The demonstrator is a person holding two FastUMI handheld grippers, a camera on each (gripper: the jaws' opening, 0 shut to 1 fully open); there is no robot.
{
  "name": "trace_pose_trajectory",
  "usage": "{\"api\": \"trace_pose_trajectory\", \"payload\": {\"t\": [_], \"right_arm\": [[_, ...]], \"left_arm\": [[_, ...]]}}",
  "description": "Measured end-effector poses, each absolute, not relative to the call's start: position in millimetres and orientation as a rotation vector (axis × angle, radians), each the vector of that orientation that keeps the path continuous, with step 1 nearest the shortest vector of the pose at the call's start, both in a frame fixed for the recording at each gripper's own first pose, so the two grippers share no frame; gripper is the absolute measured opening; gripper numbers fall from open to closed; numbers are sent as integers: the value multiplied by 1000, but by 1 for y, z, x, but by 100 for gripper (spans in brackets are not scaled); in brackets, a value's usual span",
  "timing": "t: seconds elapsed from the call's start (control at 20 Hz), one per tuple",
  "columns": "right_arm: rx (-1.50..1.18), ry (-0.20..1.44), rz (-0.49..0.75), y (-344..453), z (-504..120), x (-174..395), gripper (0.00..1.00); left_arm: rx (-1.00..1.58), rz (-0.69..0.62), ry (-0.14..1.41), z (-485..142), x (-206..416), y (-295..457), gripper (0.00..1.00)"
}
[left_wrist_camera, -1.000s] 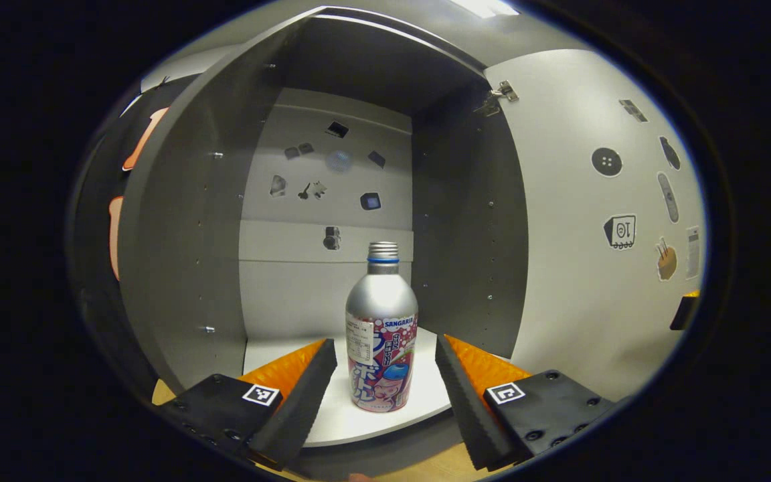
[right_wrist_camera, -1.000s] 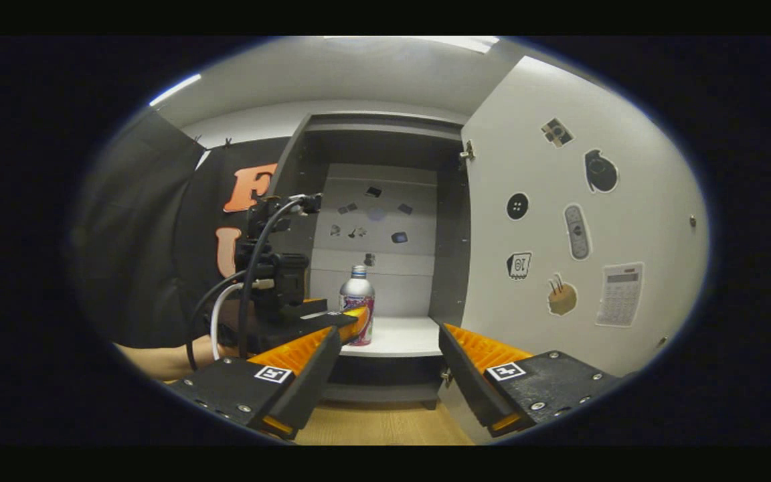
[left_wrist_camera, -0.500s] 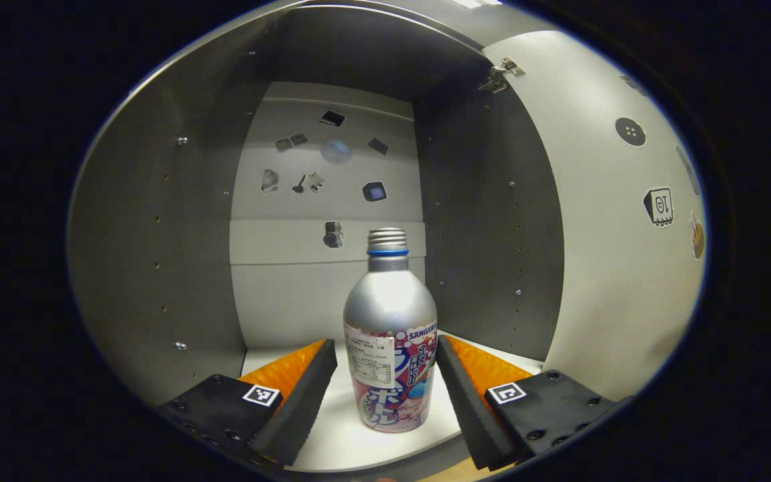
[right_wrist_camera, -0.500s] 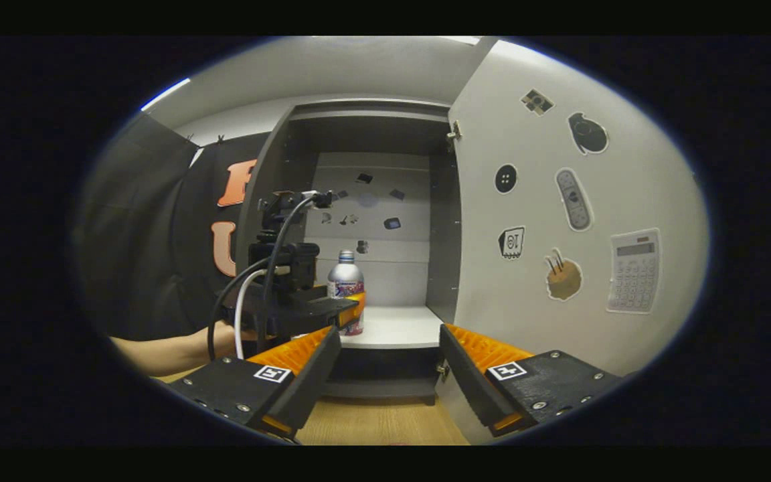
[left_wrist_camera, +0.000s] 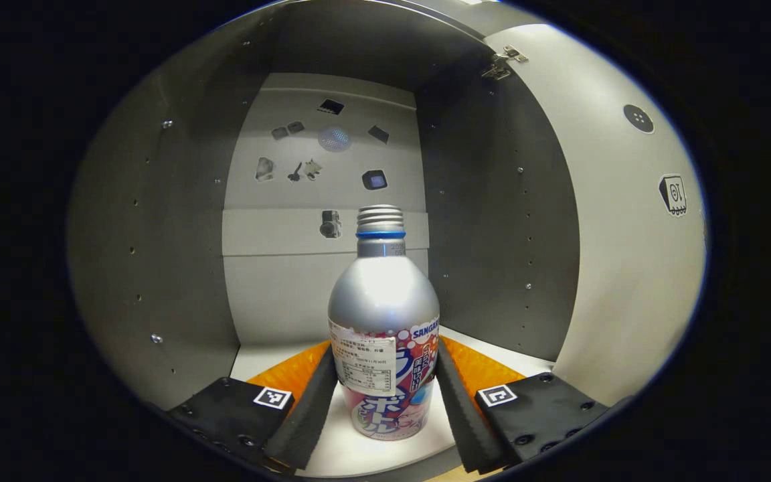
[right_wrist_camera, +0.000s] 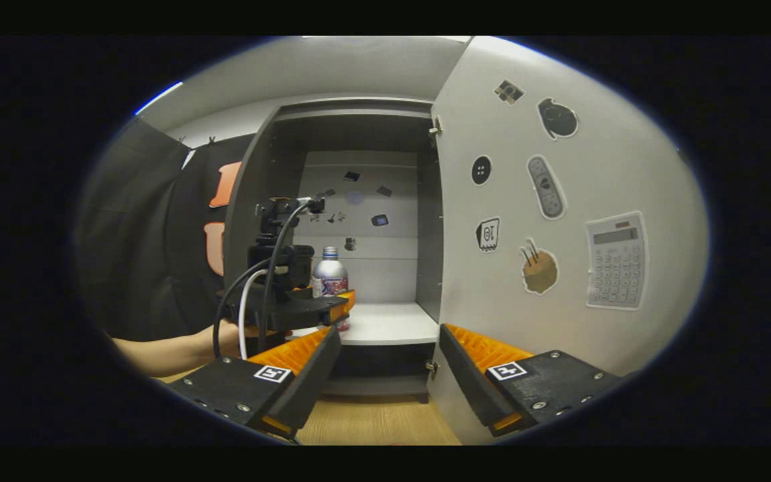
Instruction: Open the cabinet door with the right hand, grasp the bottle in the cabinet with the left hand and place it on the coaster, then close the cabinet door with the right hand.
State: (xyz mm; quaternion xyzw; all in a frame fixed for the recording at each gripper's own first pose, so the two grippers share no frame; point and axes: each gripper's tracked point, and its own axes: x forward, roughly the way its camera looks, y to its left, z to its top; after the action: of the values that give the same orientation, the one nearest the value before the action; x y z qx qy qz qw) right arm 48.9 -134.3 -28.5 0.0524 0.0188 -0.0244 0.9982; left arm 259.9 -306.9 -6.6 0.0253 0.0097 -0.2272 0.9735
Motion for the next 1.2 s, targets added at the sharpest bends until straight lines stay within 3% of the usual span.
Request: {"api": "trace_pose_trajectory", "payload": {"t": [0.6,0.85,1.2], "right_arm": [[105,13,51,-128,-23,26,92],[122,-1,116,-116,-20,4,92],[115,-1,62,-87,-18,-34,91]], "left_arm": [[45,-392,-31,17,212,-279,84],[34,-354,-58,25,158,-250,84],[9,-377,-71,14,77,-204,84]]}}
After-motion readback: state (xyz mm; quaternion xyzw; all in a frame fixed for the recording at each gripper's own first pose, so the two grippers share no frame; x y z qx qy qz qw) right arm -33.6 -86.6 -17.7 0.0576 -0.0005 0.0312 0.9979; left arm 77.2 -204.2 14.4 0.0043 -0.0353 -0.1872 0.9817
